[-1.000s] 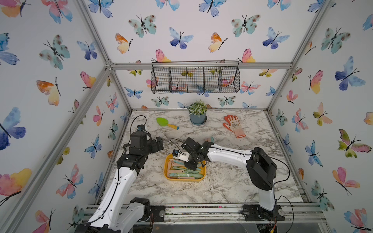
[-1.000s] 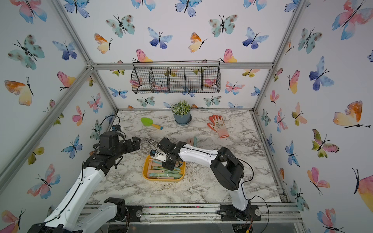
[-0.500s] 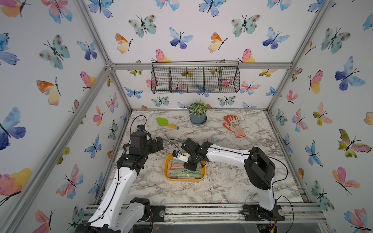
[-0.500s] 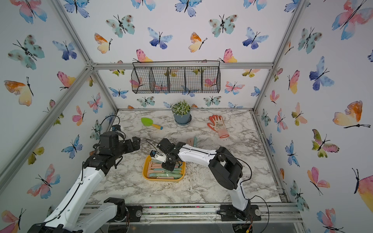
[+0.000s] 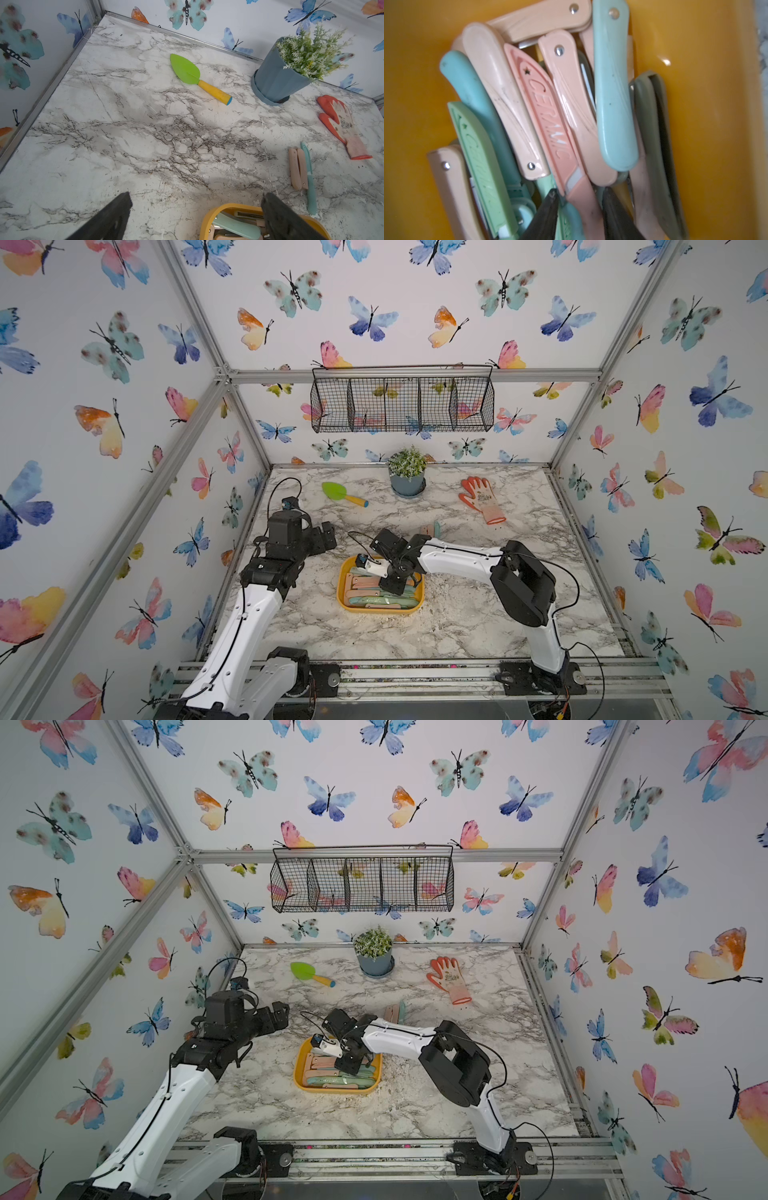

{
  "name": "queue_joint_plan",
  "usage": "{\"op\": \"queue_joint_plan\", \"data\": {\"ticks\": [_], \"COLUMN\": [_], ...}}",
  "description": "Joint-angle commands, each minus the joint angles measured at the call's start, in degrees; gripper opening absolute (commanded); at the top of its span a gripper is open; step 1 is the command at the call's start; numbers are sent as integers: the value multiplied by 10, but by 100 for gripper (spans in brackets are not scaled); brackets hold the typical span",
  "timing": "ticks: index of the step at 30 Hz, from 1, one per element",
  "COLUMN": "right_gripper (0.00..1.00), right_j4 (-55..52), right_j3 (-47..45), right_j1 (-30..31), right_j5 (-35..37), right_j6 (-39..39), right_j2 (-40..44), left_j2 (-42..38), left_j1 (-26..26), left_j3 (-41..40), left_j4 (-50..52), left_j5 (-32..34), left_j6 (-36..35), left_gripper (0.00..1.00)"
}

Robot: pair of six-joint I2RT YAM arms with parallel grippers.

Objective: Take the fruit knife out of the storage box
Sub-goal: Pick up the fruit knife from the storage box.

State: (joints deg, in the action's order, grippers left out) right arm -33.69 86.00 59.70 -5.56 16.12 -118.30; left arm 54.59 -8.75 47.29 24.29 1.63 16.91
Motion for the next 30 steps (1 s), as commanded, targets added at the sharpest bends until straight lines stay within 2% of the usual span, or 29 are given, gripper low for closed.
{"op": "queue_joint_plan", "data": {"ticks": [1,5,20,30], "right_gripper": [35,28,17,16], "right_j4": [-28,-20,9,23], "right_j3": [7,5,-17,-31], "right_j1": [3,2,2,2], "right_j5": [13,12,13,6], "right_j6": [-1,-2,-8,-16], "right_j2": [-26,-17,35,75], "left_j2": [-10,-9,-11,-8], "left_j1": [-2,-2,-2,-2], "left_j3": [4,4,4,20], "left_j4": [-2,-2,-1,6], "left_j5": [9,9,9,12], "left_j6": [2,2,3,19], "left_gripper": [98,99,98,98]}}
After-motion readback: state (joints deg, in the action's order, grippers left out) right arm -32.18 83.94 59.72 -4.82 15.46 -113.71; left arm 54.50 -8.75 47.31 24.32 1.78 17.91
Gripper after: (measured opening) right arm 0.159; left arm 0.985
